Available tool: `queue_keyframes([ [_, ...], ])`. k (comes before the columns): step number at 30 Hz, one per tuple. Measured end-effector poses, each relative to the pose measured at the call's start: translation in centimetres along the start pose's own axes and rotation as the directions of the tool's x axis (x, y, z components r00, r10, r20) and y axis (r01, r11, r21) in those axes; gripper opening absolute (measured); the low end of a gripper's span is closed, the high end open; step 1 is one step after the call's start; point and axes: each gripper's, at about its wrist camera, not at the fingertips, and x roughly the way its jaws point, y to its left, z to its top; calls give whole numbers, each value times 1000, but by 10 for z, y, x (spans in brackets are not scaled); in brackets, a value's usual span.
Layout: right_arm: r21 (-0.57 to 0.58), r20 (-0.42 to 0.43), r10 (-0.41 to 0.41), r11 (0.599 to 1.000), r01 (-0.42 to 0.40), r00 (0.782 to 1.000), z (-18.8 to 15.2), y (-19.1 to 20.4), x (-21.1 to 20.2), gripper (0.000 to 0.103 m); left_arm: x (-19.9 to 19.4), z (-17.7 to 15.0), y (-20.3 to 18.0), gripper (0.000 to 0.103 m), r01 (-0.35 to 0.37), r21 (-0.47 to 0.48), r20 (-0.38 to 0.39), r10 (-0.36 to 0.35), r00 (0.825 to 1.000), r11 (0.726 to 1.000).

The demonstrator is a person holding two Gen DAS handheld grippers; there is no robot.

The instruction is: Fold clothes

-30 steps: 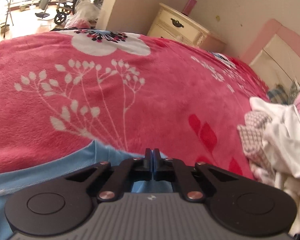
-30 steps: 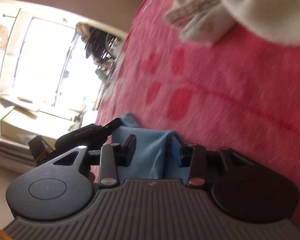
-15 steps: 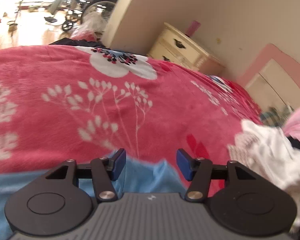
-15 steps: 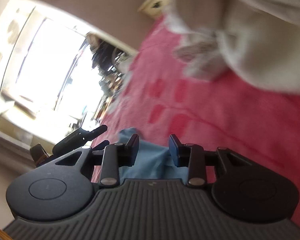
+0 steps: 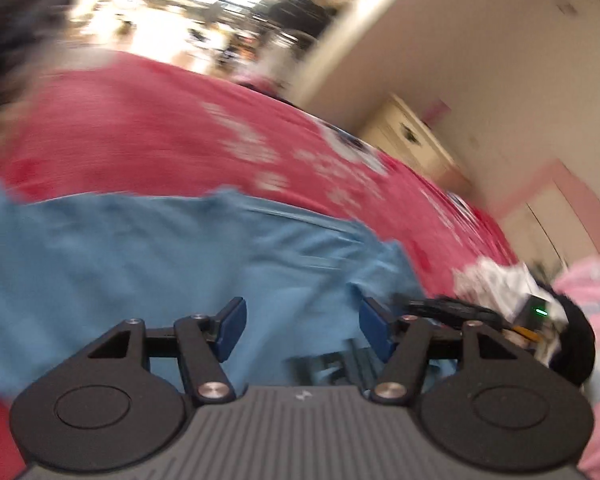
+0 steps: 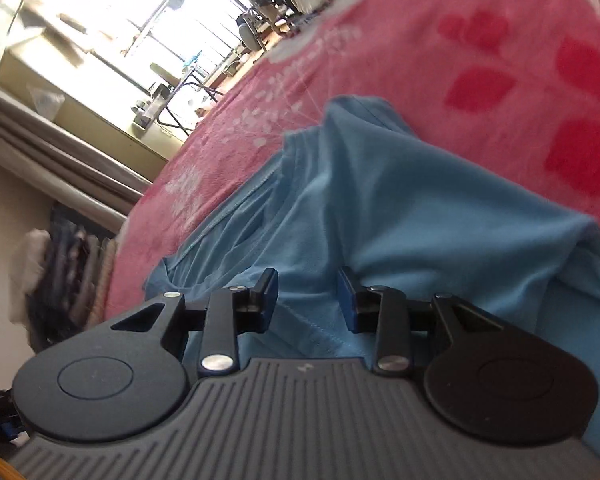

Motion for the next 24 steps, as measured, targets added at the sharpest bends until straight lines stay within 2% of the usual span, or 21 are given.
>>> queue_keyframes([
  [4, -89, 26, 30, 996, -27, 999, -3, 40, -29, 33, -46, -5, 33, 64, -89, -45, 52, 91, 995, 995],
  [7, -170, 2, 74, 983, -72, 997, -15, 78, -48, 33, -71, -13, 49, 64, -127, -61, 78, 132, 988, 990],
  [10, -243, -51, 143, 958, -151, 988, -21, 137, -42, 34, -77, -26, 63, 64, -162, -61, 93, 167, 982, 985],
  [14, -251, -176, 239, 927, -278, 955, -44, 196, -21, 41, -63, -47, 79, 63, -241, -76, 134, 250, 959, 967],
  [18, -272, -302, 212, 915, -297, 929, -81, 248, 15, 40, -53, -55, 80, 63, -295, -107, 230, 313, 922, 949],
  [20, -280, -344, 177, 918, -281, 922, -99, 269, 38, 40, -48, -54, 84, 61, -312, -154, 236, 341, 910, 938],
  [24, -331, -380, 82, 918, -218, 921, -122, 296, 81, 40, -41, -51, 84, 53, -387, -181, 205, 420, 884, 904],
])
